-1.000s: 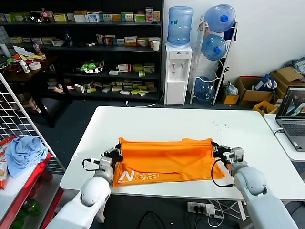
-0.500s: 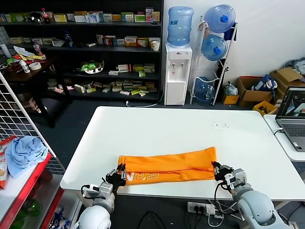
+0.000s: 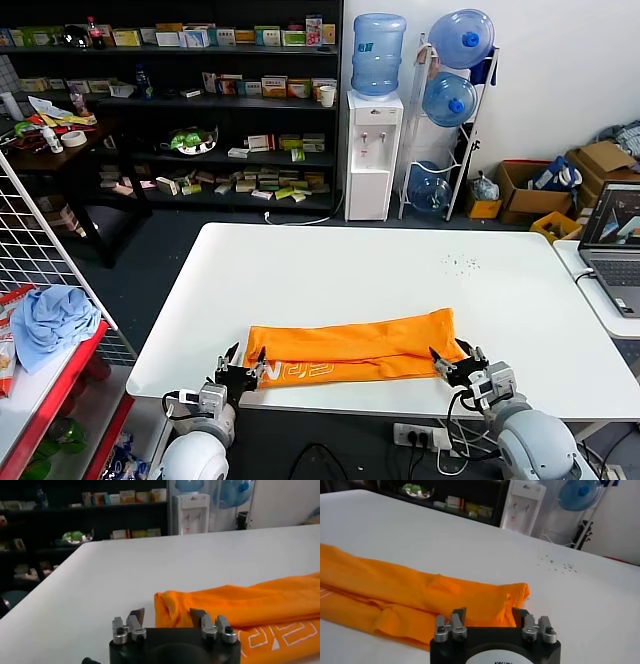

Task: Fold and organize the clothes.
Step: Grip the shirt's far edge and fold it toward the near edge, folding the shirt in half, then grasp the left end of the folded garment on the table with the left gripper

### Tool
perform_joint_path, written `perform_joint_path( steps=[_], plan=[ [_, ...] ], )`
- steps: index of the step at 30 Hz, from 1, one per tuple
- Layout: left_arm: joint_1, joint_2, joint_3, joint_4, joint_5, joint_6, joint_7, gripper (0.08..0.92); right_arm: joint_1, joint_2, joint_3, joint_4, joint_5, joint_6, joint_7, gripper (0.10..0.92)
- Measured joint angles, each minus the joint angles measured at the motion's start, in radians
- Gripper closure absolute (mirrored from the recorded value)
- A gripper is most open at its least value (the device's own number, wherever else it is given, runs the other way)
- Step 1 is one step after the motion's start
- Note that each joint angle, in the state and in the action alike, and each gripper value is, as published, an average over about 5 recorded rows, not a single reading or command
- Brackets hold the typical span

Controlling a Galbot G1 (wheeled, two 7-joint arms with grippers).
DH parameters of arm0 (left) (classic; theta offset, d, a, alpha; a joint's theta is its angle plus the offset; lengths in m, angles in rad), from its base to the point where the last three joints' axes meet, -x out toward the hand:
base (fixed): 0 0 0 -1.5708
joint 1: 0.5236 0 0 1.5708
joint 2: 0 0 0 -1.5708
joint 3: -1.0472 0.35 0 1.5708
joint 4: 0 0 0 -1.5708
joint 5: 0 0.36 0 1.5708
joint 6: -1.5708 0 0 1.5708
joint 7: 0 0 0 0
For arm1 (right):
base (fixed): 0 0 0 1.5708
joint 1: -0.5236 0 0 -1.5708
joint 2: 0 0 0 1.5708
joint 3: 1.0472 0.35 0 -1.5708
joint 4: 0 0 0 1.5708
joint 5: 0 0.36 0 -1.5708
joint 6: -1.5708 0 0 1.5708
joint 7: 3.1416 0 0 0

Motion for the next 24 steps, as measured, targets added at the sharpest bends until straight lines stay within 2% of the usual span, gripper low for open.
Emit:
perform_joint_path(
  steps=[4,8,11,24],
  plan=[
    [-0.010,-0.010,-0.001,0.012,-0.049,0.013,0.000,0.196,-0.008,0.000,0.000,0.004,-0.002,0.000,0.001,0.210],
    [-0.017,-0.016,0.000,0.025,-0.083,0.019,0.004,0.195,-0.013,-0.002,-0.001,0.010,-0.004,-0.002,0.001,0.203],
    [-0.017,-0.016,0.000,0.029,-0.097,0.021,0.008,0.259,-0.014,-0.003,-0.003,0.013,-0.004,-0.004,0.001,0.203],
    [-0.035,0.004,0.000,0.042,-0.141,0.026,0.020,0.640,-0.018,0.002,-0.011,0.016,-0.006,-0.006,0.003,0.203]
  ],
)
